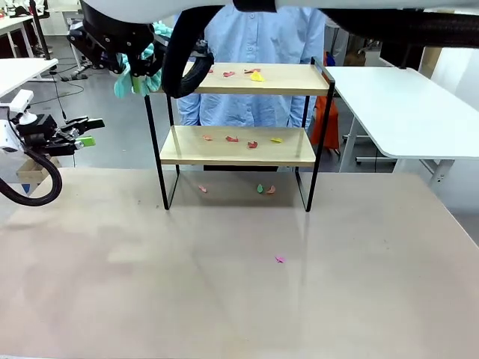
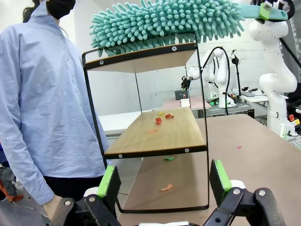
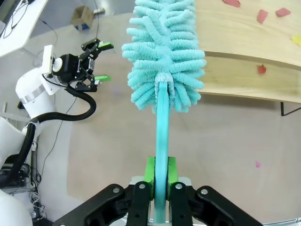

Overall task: Clean the shelf.
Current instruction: Clean the specific section of the Shelf indicated by the human with the Duster.

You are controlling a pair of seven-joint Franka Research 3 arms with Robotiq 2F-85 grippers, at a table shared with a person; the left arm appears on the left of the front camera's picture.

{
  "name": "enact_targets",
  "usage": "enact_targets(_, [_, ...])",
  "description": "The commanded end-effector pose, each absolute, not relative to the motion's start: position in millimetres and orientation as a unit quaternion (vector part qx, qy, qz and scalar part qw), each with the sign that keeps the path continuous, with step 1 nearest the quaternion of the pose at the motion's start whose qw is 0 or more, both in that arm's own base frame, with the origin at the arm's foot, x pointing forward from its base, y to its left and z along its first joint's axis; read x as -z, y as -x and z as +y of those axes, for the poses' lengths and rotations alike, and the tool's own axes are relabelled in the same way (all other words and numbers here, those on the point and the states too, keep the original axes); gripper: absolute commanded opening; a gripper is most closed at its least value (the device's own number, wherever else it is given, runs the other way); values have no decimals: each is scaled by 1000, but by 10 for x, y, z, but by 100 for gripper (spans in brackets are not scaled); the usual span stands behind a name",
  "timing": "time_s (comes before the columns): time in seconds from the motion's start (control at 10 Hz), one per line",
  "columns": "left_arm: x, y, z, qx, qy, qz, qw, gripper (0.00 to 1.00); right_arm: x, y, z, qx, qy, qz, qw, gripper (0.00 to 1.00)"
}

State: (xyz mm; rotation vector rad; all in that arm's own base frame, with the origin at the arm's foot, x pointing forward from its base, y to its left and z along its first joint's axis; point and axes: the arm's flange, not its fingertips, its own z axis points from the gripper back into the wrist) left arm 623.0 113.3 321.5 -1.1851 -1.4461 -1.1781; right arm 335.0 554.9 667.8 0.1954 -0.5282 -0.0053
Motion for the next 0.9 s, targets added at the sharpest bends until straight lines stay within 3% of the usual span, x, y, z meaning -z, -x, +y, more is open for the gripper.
enact_targets(0.0, [-3253, -6229, 1134, 479, 475, -587, 447, 100, -6693, -3321, 5500, -1, -97, -267, 959, 13])
enact_targets(0.8, [-3253, -6229, 1134, 479, 475, -587, 447, 100, -6659, -3817, 4412, 48, -89, -192, 976, 13])
